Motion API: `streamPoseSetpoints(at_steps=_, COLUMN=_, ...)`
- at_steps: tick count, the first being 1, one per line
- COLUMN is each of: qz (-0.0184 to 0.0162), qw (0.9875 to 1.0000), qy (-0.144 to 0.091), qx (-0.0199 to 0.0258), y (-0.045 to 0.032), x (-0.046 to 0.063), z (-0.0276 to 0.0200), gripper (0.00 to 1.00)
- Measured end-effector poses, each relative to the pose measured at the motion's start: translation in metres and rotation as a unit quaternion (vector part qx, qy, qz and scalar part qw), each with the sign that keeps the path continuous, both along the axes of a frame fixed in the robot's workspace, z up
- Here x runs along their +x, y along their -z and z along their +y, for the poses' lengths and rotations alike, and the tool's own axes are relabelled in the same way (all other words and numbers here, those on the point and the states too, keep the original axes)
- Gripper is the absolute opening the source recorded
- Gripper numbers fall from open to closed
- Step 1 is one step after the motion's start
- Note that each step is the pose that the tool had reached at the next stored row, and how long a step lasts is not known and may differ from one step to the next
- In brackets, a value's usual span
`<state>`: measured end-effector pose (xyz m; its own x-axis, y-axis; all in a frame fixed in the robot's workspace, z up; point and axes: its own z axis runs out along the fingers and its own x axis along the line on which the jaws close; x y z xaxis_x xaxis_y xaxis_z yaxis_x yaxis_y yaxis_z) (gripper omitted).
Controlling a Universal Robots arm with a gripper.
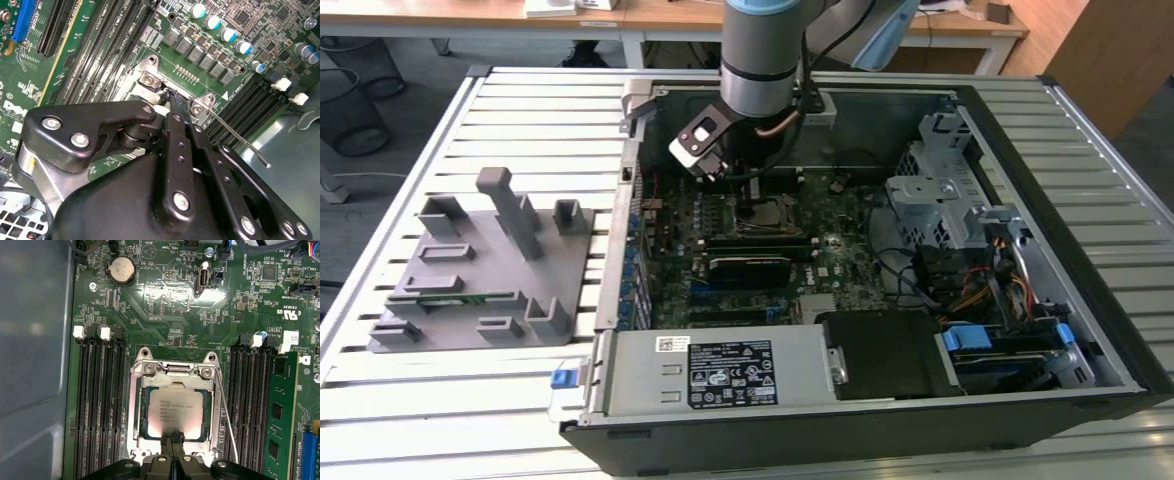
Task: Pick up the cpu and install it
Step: 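Close the cpu cover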
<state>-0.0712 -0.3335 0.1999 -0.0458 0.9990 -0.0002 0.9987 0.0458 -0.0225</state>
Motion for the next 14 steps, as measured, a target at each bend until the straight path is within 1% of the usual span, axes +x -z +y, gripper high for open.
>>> streamPoseSetpoints(at_steps=7, qz=0.0, qw=1.0, qy=0.0, qx=0.0, y=0.0005, x=-0.0003, z=0.0, gripper=0.12)
streamPoseSetpoints(at_steps=14, qz=0.0, qw=1.0, qy=0.0, qx=0.0, y=-0.0064, x=-0.0004, z=0.0, gripper=0.12)
